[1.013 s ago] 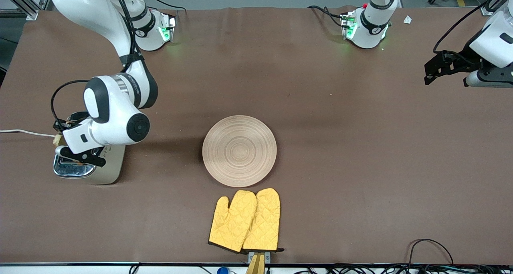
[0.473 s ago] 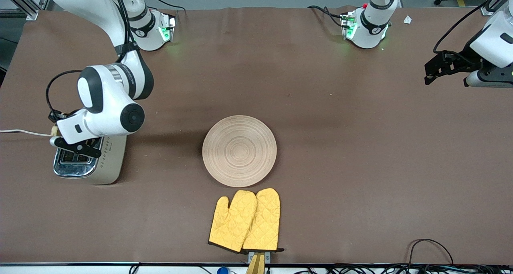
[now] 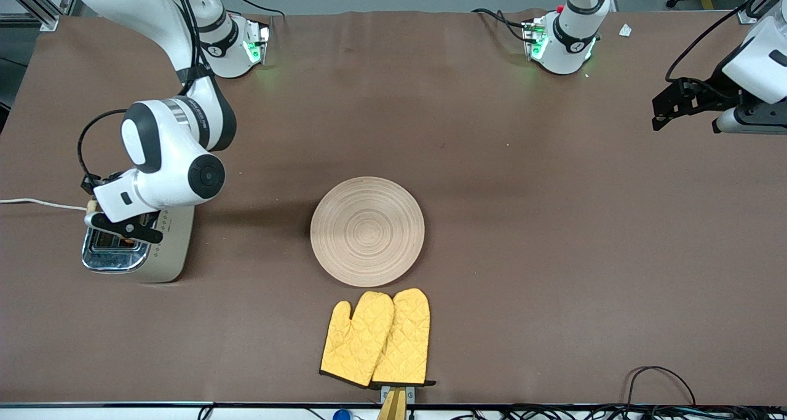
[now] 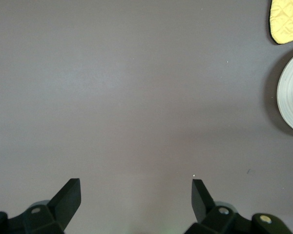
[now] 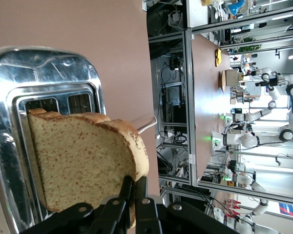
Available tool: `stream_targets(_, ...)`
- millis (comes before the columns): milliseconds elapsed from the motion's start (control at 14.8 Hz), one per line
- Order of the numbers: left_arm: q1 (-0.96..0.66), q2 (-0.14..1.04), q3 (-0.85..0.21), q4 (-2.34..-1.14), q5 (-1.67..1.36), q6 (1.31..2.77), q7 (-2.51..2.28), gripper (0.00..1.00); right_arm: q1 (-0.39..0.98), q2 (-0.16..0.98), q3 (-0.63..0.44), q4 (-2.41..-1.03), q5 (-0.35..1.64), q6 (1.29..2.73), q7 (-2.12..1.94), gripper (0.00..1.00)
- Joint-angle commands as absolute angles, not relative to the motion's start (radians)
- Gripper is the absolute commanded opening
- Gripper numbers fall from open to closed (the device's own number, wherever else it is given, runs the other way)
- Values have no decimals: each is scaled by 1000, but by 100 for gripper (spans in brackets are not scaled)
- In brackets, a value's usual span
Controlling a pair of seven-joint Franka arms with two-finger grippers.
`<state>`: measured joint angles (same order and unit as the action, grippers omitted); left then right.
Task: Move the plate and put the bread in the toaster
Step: 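Lower the bread into the toaster slot with the right gripper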
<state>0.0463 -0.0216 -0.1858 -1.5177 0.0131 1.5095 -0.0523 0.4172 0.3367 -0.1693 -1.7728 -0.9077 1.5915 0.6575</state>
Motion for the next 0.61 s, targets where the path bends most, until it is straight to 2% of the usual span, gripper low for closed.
stream_targets(0, 48, -26, -183, -1511, -2, 1513, -48, 100, 388, 333, -158, -1792, -925, 1641, 678, 0)
stream_targets(270, 48, -26, -183, -1511, -3, 1514, -48, 100, 353, 394, -158, -1781, -925, 1669, 678, 1)
stream_targets(473, 48, -26, -181, -1511, -3, 1514, -48, 100, 350, 407, -156, -1779, -873, 1671, 676, 5)
stream_targets(540, 48, -26, -181, -1511, -3, 1514, -48, 100, 351, 407, -156, -1775, -865, 1669, 676, 11)
